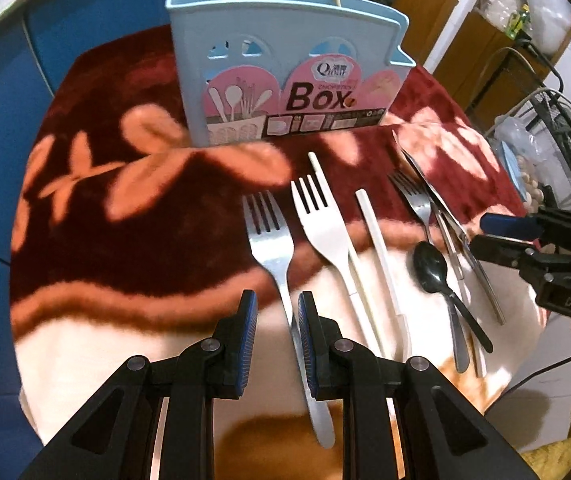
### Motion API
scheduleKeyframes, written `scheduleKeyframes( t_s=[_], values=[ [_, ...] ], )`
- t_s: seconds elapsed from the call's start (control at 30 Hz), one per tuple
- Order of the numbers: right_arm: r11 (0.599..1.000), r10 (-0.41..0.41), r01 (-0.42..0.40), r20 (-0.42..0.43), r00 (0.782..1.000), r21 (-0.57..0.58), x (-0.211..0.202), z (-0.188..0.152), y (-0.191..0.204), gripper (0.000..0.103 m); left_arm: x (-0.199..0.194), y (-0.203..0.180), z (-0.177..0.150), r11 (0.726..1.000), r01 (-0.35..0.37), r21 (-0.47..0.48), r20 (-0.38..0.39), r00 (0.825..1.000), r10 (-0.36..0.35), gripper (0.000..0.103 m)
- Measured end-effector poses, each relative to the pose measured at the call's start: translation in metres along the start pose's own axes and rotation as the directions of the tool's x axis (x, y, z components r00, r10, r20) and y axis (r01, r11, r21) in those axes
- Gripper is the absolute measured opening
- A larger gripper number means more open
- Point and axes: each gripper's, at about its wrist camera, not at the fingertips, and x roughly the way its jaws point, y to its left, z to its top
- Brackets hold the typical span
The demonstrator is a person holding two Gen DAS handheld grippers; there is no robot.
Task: Organize utensils
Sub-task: 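Grasp a metal fork with the left tool while the right tool grasps the silver slotted server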
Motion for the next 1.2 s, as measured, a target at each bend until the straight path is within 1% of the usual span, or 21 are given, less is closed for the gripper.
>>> scheduleKeyframes(
  t_s=[0.1,0.2,0.27,0.5,0.63,0.73,0.8,0.87,1.0,1.07,1.13,1.2],
  values=[
    [1.0,0.001,-0.001,-0.031,1.0,-0.014,0.006,0.0,0.002,0.037,0.007,0.001,0.003,1.0,0.0,-0.014,-0.029,1.0,-0.001,0.021],
    [1.0,-0.011,0.009,-0.062,0.998,-0.025,0.012,0.002,0.003,0.033,0.015,0.004,0.006,0.999,0.025,-0.042,-0.057,0.998,-0.028,0.021],
    [1.0,-0.009,0.007,-0.082,0.997,-0.024,0.016,0.003,0.002,0.03,0.017,0.004,0.009,0.999,0.028,-0.04,-0.063,0.998,-0.031,0.021],
    [1.0,0.004,-0.007,-0.127,0.992,-0.02,0.024,0.012,0.001,0.026,0.025,0.0,0.022,1.0,0.02,-0.013,-0.119,0.993,-0.021,0.021],
    [1.0,0.024,-0.026,-0.161,0.987,-0.012,0.027,0.019,0.0,0.021,0.03,-0.005,0.03,1.0,0.013,-0.007,-0.149,0.989,-0.014,0.021],
    [0.999,0.036,-0.036,-0.173,0.984,0.001,0.03,0.024,-0.003,0.013,0.033,-0.01,0.034,1.0,-0.007,0.025,-0.144,0.99,0.01,0.02],
    [0.998,0.056,-0.053,-0.177,0.983,0.019,0.031,0.026,-0.007,0.013,0.034,-0.018,0.035,0.997,-0.034,0.067,-0.119,0.992,0.042,0.016],
    [0.997,0.074,-0.068,-0.175,0.982,0.036,0.032,0.027,-0.011,0.013,0.035,-0.021,0.035,0.996,-0.046,0.075,-0.106,0.993,0.054,0.011],
    [0.992,0.111,-0.099,-0.163,0.98,0.077,0.03,0.025,-0.019,0.012,0.032,-0.018,0.032,0.999,-0.026,0.045,-0.079,0.996,0.03,0.006],
    [0.992,0.109,-0.099,-0.146,0.983,0.078,0.026,0.022,-0.02,0.012,0.03,-0.015,0.029,1.0,-0.007,0.03,-0.07,0.998,0.009,0.005],
    [0.994,0.098,-0.09,-0.129,0.987,0.069,0.022,0.017,-0.02,0.012,0.025,-0.008,0.024,0.999,0.047,-0.001,-0.057,0.997,-0.047,0.002],
    [0.993,0.101,-0.095,-0.111,0.989,0.064,0.018,0.012,-0.02,0.012,0.021,-0.003,0.018,0.996,0.091,-0.022,-0.049,0.995,-0.092,0.002]
  ],
)
